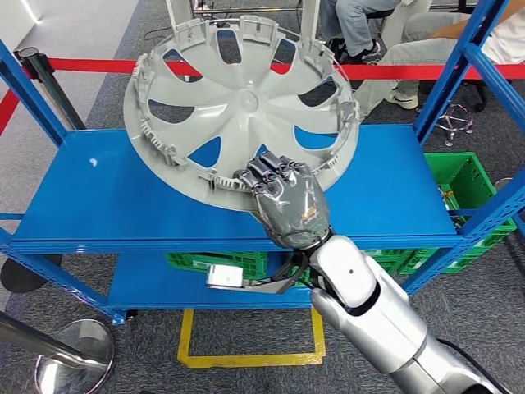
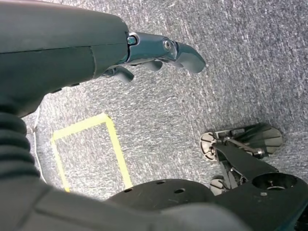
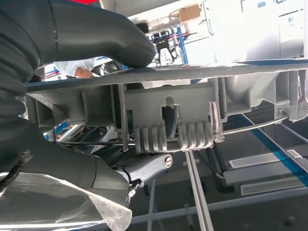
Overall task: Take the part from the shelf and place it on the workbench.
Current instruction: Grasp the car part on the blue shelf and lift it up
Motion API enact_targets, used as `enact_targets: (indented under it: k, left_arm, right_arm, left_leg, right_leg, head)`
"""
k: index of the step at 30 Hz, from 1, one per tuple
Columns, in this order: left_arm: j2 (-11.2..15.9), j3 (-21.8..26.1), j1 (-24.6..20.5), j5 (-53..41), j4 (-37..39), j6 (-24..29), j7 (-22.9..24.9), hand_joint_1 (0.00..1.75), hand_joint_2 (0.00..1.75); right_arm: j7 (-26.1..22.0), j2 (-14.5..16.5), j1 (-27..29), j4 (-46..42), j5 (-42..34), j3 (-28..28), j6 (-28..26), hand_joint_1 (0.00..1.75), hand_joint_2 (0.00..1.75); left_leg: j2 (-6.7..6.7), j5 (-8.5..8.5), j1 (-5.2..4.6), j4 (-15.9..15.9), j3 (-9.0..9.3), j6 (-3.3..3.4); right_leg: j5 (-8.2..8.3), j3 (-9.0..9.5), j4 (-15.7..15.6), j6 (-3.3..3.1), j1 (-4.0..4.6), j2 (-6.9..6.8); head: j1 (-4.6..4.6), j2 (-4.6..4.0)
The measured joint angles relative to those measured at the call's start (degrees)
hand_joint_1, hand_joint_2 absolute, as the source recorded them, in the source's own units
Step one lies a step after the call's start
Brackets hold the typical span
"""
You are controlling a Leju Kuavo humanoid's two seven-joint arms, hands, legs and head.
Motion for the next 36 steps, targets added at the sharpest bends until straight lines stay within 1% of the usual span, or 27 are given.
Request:
enact_targets:
  k: [17,24,36]
  left_arm:
    - [0.0,-2.3,0.0,-2.0,0.0,1.3,-0.9,0.00,1.75]
    - [0.0,-2.4,0.0,-1.2,0.0,1.5,-1.6,0.00,1.75]
    - [0.0,-2.4,0.1,-0.8,0.0,1.9,-1.3,0.00,1.75]
  right_arm:
    - [-0.5,-0.6,0.1,-0.3,-0.4,0.9,0.0,1.75,1.75]
    - [-0.6,-0.8,0.3,-0.3,-0.3,0.9,0.0,1.75,1.75]
    - [-0.6,-1.2,0.8,-0.3,0.6,1.0,0.0,1.75,1.75]
  left_leg:
    - [0.00,0.00,0.00,0.0,-0.01,0.00]
    - [0.00,0.00,0.00,0.0,-0.01,0.00]
    - [0.00,0.00,0.00,0.0,-0.01,0.00]
  right_leg:
    - [0.00,0.00,0.0,0.00,0.00,0.00]
    - [0.00,0.00,0.0,0.00,0.00,-0.01]
    - [0.00,0.00,0.0,0.00,0.00,-0.01]
  head:
    - [0.01,0.00]
    - [0.01,0.00]
    - [0.01,0.00]
